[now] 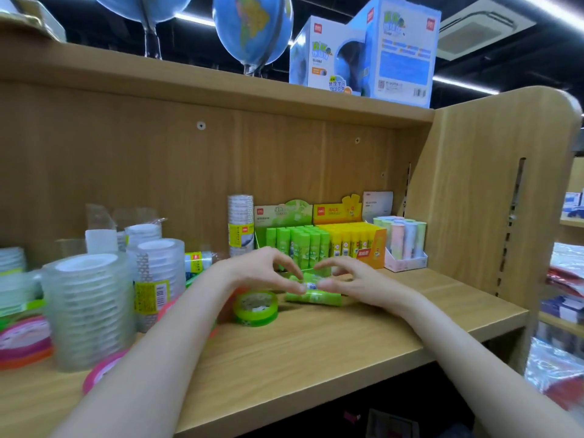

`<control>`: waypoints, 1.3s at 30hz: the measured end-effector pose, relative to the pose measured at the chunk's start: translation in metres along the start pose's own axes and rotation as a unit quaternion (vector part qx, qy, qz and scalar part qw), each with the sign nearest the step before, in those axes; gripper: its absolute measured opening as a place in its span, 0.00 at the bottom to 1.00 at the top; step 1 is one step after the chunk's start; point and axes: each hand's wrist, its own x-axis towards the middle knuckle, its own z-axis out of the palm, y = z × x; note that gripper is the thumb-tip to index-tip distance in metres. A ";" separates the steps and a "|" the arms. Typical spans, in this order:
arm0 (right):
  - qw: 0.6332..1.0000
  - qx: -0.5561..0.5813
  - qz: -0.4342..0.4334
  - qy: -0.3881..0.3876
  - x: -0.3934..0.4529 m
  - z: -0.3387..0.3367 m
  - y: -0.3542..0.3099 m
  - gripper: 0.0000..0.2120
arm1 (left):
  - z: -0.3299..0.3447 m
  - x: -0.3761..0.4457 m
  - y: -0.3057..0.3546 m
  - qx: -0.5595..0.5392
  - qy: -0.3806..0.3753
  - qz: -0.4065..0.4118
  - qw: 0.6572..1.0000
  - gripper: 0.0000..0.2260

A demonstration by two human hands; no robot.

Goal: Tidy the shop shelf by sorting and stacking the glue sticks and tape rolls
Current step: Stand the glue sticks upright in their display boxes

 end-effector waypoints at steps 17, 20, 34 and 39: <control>0.985 -0.124 -0.046 0.112 -0.004 0.000 0.015 0.09 | 0.004 0.003 -0.002 0.038 0.014 0.004 0.999 0.18; 0.977 -0.089 -0.057 0.185 0.001 -0.008 0.016 0.08 | 0.001 0.001 -0.004 0.014 0.039 0.008 0.999 0.07; 0.953 0.068 -0.186 0.229 0.064 -0.018 -0.040 0.22 | -0.003 0.008 -0.016 0.053 0.046 -0.058 0.996 0.05; 0.950 0.007 -0.198 0.242 0.081 0.000 -0.039 0.19 | -0.004 0.012 -0.021 0.051 0.067 -0.059 0.995 0.08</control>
